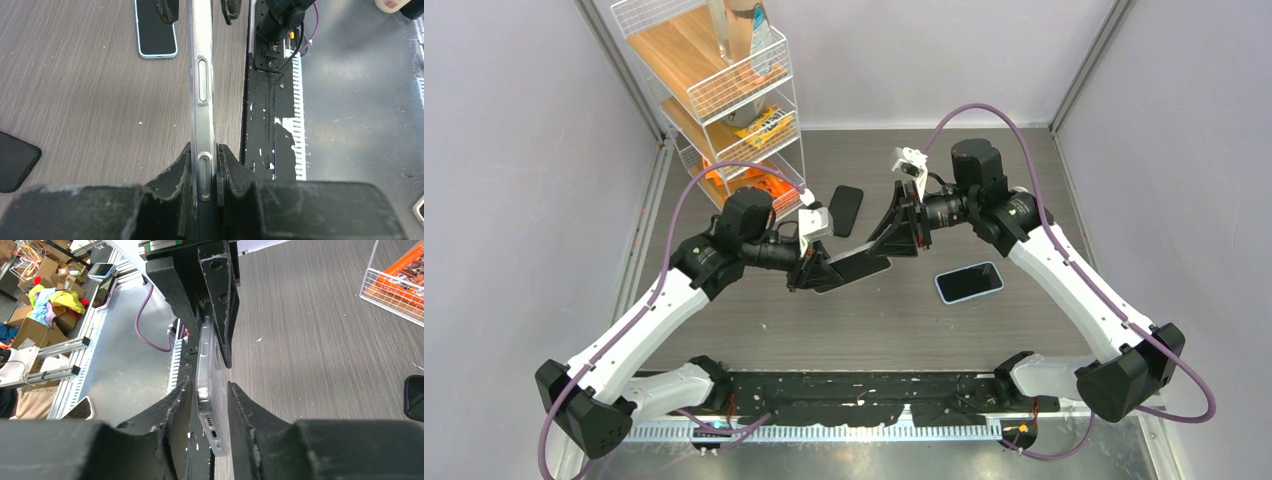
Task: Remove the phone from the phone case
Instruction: Remove the phone case from the phone.
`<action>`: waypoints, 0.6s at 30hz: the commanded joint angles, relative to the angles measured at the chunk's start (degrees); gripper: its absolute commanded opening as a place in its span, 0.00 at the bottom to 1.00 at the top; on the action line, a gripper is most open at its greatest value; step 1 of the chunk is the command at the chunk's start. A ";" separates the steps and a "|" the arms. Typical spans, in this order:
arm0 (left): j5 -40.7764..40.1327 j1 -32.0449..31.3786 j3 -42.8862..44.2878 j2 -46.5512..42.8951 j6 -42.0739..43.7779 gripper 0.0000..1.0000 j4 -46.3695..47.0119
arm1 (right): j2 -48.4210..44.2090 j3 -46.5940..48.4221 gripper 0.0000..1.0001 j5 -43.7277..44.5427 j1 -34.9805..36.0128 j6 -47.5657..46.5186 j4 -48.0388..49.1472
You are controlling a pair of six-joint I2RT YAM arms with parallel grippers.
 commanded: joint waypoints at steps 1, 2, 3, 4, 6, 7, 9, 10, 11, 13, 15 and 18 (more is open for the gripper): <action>3.03 0.30 0.73 -0.70 -0.68 0.00 5.10 | -0.39 -0.39 0.33 -1.87 0.02 1.79 4.10; 3.13 0.32 0.71 -0.72 -0.59 0.00 5.10 | -0.20 -0.41 0.31 -2.04 0.03 2.14 4.22; 3.15 0.34 0.68 -0.71 -0.51 0.00 5.09 | -0.12 -0.42 0.27 -2.18 0.03 2.33 4.54; 3.14 0.35 0.57 -0.76 -0.36 0.00 5.05 | 0.02 -0.38 0.25 -2.39 0.04 2.73 4.70; 3.19 0.35 0.36 -0.70 0.05 0.00 4.99 | 0.10 -0.35 0.20 -2.90 0.04 3.30 5.25; 3.19 0.35 0.14 -0.81 0.30 0.00 4.87 | 0.16 -0.39 0.17 -3.20 0.01 3.39 5.49; 2.99 0.29 -0.23 -0.93 1.53 0.00 4.60 | 0.28 -0.55 0.10 -3.83 0.03 3.95 5.96; 2.68 0.32 -0.29 -0.99 2.44 0.00 4.22 | 0.36 -0.71 0.08 -4.08 -0.01 4.19 6.25; 2.11 0.31 -0.31 -1.04 3.64 0.00 3.63 | 0.38 -1.22 0.06 -4.82 0.03 4.98 7.20; 0.73 0.19 -0.16 -1.19 7.17 0.00 2.09 | 0.59 -2.12 0.06 -6.34 0.07 7.78 9.13; -0.77 -0.22 0.29 -1.07 10.74 0.00 0.16 | 0.84 -3.14 0.05 -7.76 0.04 10.17 11.40; -2.80 -1.26 1.78 -0.65 15.83 0.00 -3.23 | 1.33 -4.52 0.06 -9.26 0.10 13.36 15.06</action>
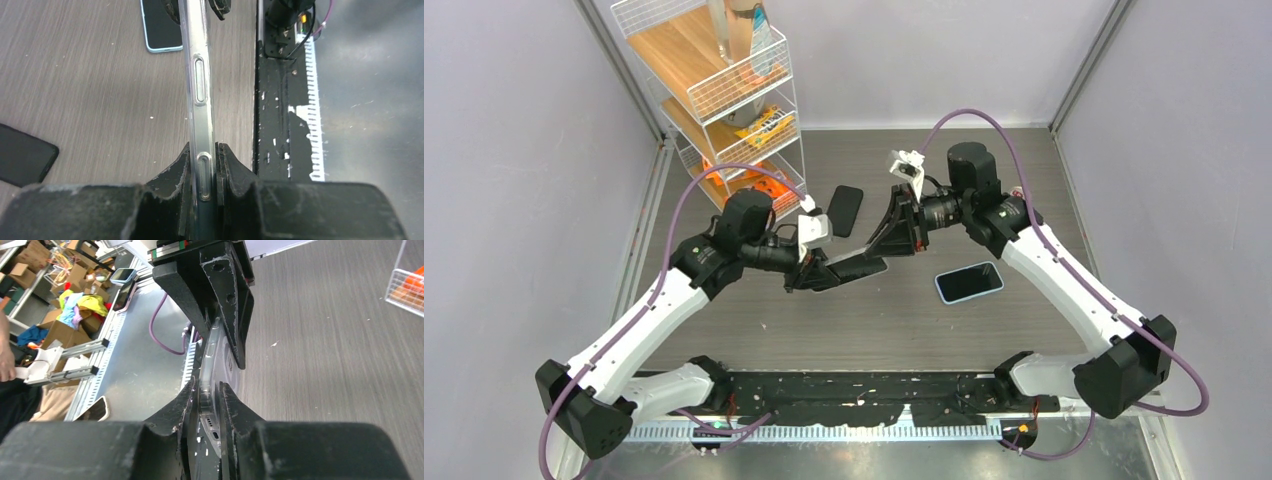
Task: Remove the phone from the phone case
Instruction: Remove the phone case from the phone.
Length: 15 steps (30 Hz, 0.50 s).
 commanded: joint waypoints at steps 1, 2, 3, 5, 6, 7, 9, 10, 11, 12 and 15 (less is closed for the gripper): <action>-3.46 -1.80 2.85 -0.44 11.65 0.00 -2.90 | 0.78 -1.20 0.06 -5.52 0.31 9.38 8.45; -4.14 -2.18 3.49 -0.19 12.86 0.00 -3.90 | 0.90 -1.87 0.05 -5.78 0.42 10.06 9.89; -4.61 -2.60 4.10 0.01 14.05 0.00 -4.83 | 1.03 -2.25 0.05 -6.24 0.48 11.47 10.69; -5.25 -3.24 5.69 0.40 15.38 0.00 -6.36 | 1.32 -3.30 0.06 -6.54 0.57 13.01 12.56; -5.62 -3.63 6.24 0.58 15.93 0.00 -7.01 | 1.43 -3.87 0.06 -6.67 0.68 13.45 13.44; -6.15 -4.01 6.81 0.73 16.53 0.00 -7.54 | 1.56 -4.08 0.06 -6.67 0.65 14.16 13.83; -7.77 -4.97 7.81 1.09 17.77 0.00 -8.91 | 1.97 -4.44 0.05 -6.77 0.71 15.11 14.69; -8.46 -5.50 8.15 1.18 18.35 0.00 -9.43 | 2.33 -4.57 0.06 -7.04 0.69 15.43 15.21; -9.13 -5.91 8.42 1.31 19.03 0.00 -9.98 | 2.50 -4.85 0.05 -7.25 0.67 16.64 15.80; -9.81 -6.31 8.71 1.50 19.52 0.00 -10.46 | 2.88 -5.01 0.05 -7.62 0.69 18.12 17.35; -11.55 -7.45 9.30 1.75 20.72 0.00 -11.38 | 3.66 -6.03 0.05 -8.21 0.72 21.12 21.78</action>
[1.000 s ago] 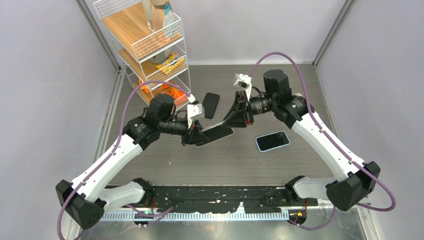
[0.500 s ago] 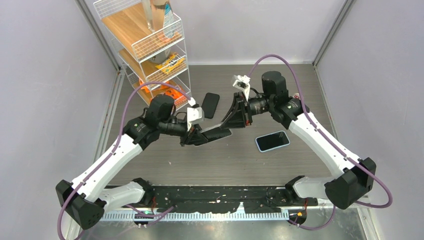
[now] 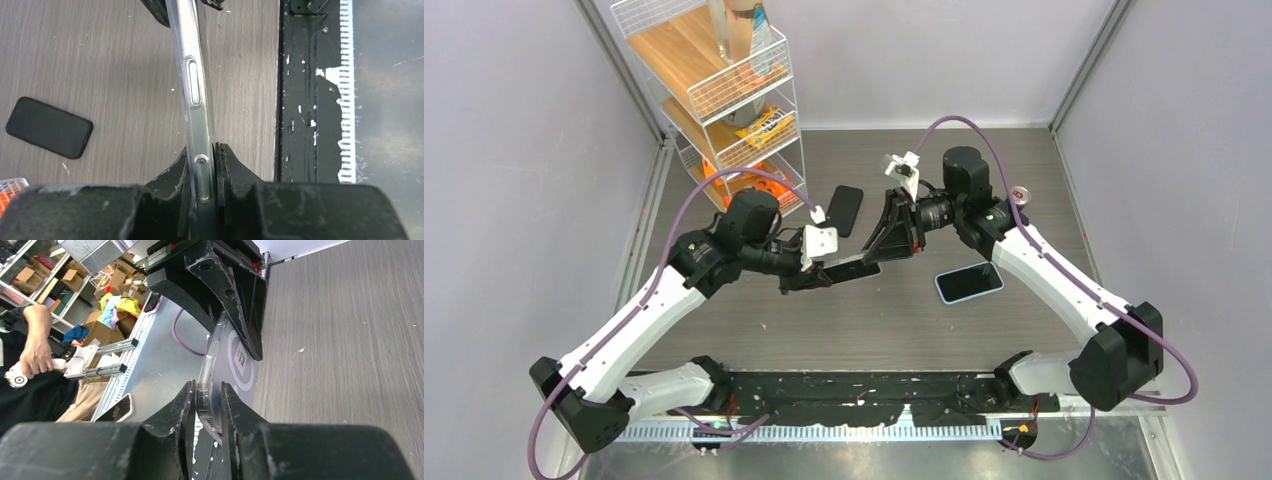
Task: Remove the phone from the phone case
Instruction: Remove the phone case from the phone.
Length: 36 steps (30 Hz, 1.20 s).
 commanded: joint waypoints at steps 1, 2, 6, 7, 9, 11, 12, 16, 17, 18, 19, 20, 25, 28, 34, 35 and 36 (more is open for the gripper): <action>-2.11 -3.73 2.94 0.97 9.74 0.00 0.76 | 2.06 -0.49 0.05 -1.83 0.69 11.87 8.60; -2.55 -4.00 3.09 1.03 9.85 0.00 0.64 | 2.29 -0.74 0.05 -1.97 0.70 12.44 9.78; -4.17 -4.90 3.44 1.35 10.21 0.00 0.40 | 3.35 -0.76 0.06 -2.40 0.98 13.91 10.59; -4.55 -5.15 3.58 1.42 10.30 0.00 0.37 | 3.74 -0.72 0.06 -2.43 1.06 14.07 10.60; -5.33 -5.51 3.84 1.52 10.47 0.00 0.32 | 4.26 -0.61 0.06 -2.61 1.19 14.35 10.69; -5.92 -5.86 4.07 1.67 10.48 0.00 0.23 | 4.83 -0.51 0.05 -2.61 1.28 14.58 10.70; -6.10 -5.97 4.17 1.74 10.48 0.00 0.20 | 5.04 -0.50 0.05 -2.67 1.33 14.63 10.76; -6.99 -6.35 4.64 1.87 10.52 0.00 0.11 | 6.38 -0.63 0.05 -2.62 1.40 14.87 10.87; -7.06 -6.37 4.64 1.84 10.49 0.00 0.10 | 6.47 -0.70 0.06 -2.63 1.40 14.86 10.87; -7.19 -6.37 4.71 1.79 10.49 0.00 0.06 | 6.69 -0.79 0.05 -2.56 1.44 14.79 10.94; -7.34 -6.37 4.72 1.73 10.49 0.00 0.07 | 6.85 -0.95 0.06 -2.57 1.43 14.78 10.91; -7.50 -6.37 4.72 1.66 10.49 0.00 0.03 | 7.05 -0.99 0.05 -2.60 1.46 14.77 10.94; -8.49 -6.37 5.00 1.39 11.03 0.00 -0.31 | 7.86 -0.72 0.06 -2.58 1.48 15.14 10.81; -8.72 -6.46 5.51 1.29 11.49 0.00 -0.95 | 8.68 -0.39 0.06 -2.55 1.49 15.45 10.67; -9.48 -6.96 6.08 1.16 12.85 0.00 -2.34 | 10.61 0.61 0.05 -2.56 1.48 15.83 9.84; -9.69 -7.05 6.12 1.09 13.07 0.00 -2.48 | 10.96 0.72 0.05 -2.60 1.49 15.83 9.79; -9.89 -7.12 6.17 1.10 13.24 0.00 -2.69 | 11.18 0.97 0.06 -2.69 1.42 15.83 9.64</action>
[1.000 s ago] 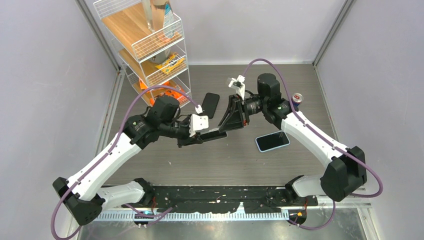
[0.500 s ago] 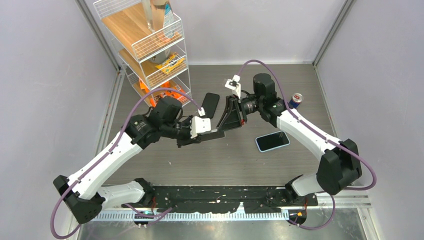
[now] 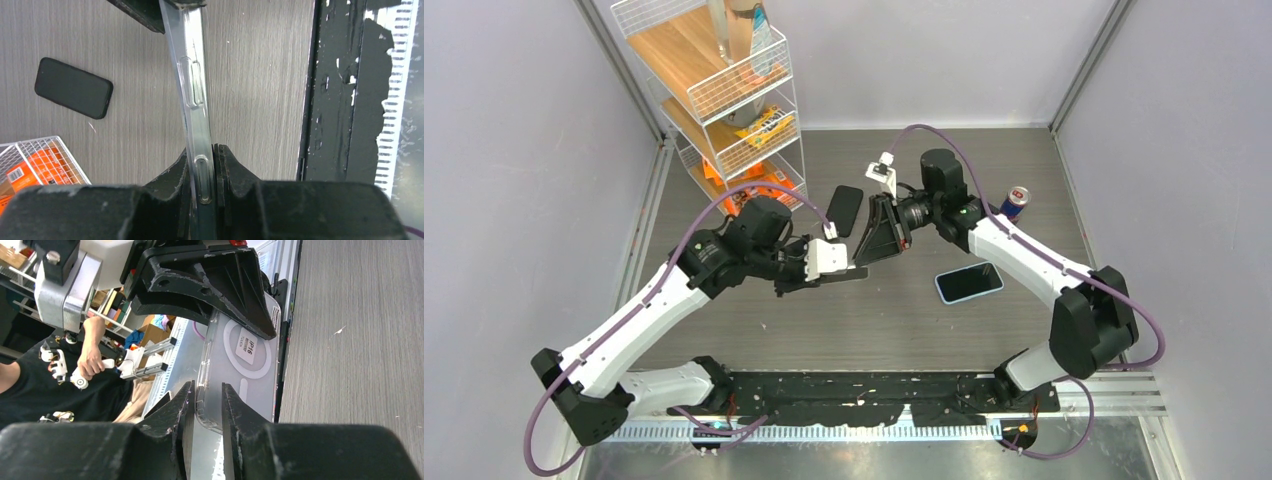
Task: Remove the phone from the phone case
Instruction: Remove the phone case from the phone.
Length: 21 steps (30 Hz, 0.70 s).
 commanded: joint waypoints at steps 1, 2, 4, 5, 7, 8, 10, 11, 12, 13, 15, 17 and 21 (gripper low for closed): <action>4.09 -2.68 3.43 -0.27 7.13 0.00 5.02 | 1.90 2.42 0.06 2.89 0.75 3.52 0.11; 3.91 -2.72 3.44 -0.29 7.39 0.00 4.84 | 2.23 2.56 0.06 2.84 0.77 3.52 0.05; 3.51 -2.81 3.39 -0.38 7.88 0.00 4.53 | 2.54 2.73 0.06 2.78 0.71 3.56 -0.09; 3.33 -2.88 3.33 -0.52 8.03 0.00 4.41 | 2.67 2.76 0.05 2.74 0.70 3.59 -0.12; 2.87 -2.90 3.16 -0.66 8.31 0.00 4.20 | 2.96 2.93 0.05 2.53 0.68 3.69 -0.21; 2.57 -2.90 3.07 -0.69 8.32 0.00 4.23 | 3.11 3.06 0.06 2.48 0.69 3.74 -0.23; 2.14 -2.90 2.76 -0.94 8.54 0.00 4.20 | 3.08 3.29 0.06 2.48 0.55 3.82 -0.28; 1.96 -2.90 2.45 -1.13 8.65 0.00 4.17 | 3.07 3.35 0.05 2.46 0.36 3.85 -0.30; 1.84 -2.90 2.23 -1.33 8.75 0.00 4.18 | 3.12 3.63 0.05 2.44 0.26 3.91 -0.54; 1.71 -2.90 2.06 -1.39 8.88 0.00 4.16 | 3.14 3.78 0.05 2.70 -0.03 3.94 -0.70; 1.91 -2.90 1.89 -1.51 8.93 0.00 3.87 | 3.16 4.21 0.06 3.36 -0.41 3.81 -1.25; 2.24 -2.86 1.96 -1.65 8.73 0.00 3.79 | 3.07 5.48 0.05 4.17 -0.70 2.41 -4.65; 2.33 -2.74 1.56 -1.76 8.39 0.00 3.74 | 2.15 8.82 0.08 6.25 -1.77 -5.31 -13.95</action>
